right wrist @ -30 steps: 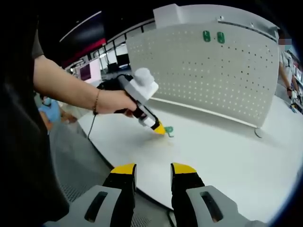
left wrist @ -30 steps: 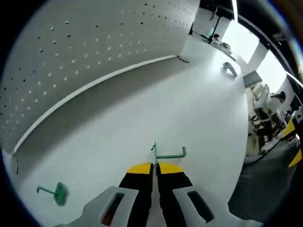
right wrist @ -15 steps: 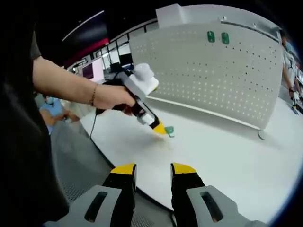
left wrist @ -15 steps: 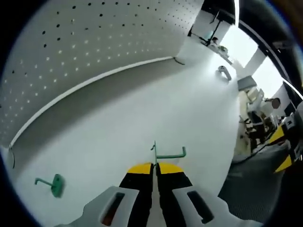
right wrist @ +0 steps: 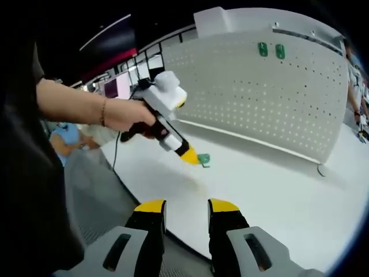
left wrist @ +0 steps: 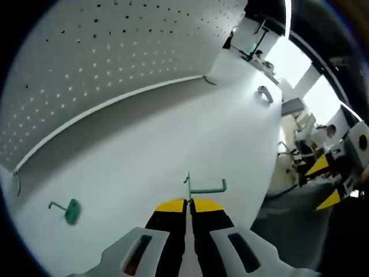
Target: Insert the hook assembly into the mounting plate slot until the hook locks in place.
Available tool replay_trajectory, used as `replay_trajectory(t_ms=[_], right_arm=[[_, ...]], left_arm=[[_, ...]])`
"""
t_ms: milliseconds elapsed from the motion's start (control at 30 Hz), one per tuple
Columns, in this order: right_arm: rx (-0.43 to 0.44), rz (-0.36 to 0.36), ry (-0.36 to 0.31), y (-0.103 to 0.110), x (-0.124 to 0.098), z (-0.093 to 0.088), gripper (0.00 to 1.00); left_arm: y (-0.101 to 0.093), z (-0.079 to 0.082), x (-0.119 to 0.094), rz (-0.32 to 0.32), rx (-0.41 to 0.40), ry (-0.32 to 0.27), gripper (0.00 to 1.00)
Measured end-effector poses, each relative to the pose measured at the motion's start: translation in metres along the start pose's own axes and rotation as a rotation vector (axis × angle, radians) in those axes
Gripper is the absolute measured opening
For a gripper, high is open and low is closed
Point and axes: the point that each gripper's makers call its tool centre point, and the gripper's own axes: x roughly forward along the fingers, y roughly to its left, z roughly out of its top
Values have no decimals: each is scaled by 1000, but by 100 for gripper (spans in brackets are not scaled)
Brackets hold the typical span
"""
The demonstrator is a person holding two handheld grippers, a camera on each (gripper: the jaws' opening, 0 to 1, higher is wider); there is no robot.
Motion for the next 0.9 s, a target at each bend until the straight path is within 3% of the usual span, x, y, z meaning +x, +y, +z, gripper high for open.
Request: replay_trajectory(t_ms=[233,400,567,667,800,900], right_arm=[[-20,42,25,13,8,-5,28],[-31,60,16,21,11,2,28],[-52,90,10,33,19,7,28],[-68,114,14,46,26,11,28],[-81,137,17,54,31,14,28],[-90,151,15,59,32,18,28]], left_arm=[[-8,2,-18,1,-10,-51,3],[-12,5,-31,6,-26,-103,3],[-17,-1,-40,9,-23,-120,3],[-9,0,-52,-9,-64,-161,3],[-9,-9,-58,2,-60,-170,3],[-15,-10,-66,-18,-75,-225,3]])
